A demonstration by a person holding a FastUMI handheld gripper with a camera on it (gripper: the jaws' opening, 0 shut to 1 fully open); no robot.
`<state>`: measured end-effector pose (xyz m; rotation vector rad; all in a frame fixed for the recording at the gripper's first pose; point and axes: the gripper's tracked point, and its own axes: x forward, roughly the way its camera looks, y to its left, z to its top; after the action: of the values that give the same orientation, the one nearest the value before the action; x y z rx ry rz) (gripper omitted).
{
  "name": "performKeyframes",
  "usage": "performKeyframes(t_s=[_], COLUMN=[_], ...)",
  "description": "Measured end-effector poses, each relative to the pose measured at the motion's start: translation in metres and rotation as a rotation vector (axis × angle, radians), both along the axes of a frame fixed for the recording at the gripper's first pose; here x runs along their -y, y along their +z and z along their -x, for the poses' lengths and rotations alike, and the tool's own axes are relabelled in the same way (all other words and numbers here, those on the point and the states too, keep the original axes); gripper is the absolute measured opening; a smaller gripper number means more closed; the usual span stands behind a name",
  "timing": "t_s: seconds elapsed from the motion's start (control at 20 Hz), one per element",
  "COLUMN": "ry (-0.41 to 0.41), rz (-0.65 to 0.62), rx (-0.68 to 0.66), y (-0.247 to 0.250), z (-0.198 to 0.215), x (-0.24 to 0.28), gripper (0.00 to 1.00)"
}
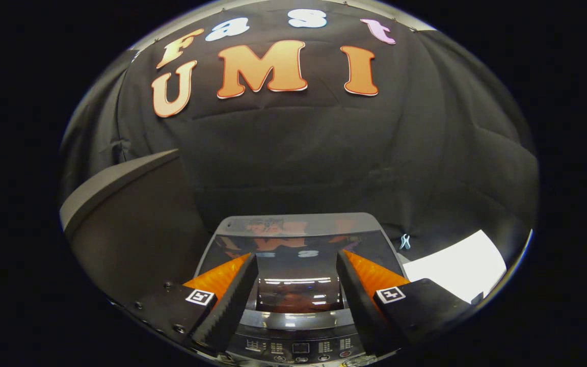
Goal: Put the clothes into the washing machine and then close the washing machine lid.
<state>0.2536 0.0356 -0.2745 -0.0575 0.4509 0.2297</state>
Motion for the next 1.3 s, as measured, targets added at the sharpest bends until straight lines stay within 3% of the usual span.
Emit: performKeyframes(t_s=[0.8, 1.3], ry=[0.021, -0.004], rz=[-0.15, -0.108], rx=[0.344, 0.453], y=[0.25, 0.307], z=[0.072, 0.152], x=[-0.052, -0.027], gripper=[0.99, 0.99])
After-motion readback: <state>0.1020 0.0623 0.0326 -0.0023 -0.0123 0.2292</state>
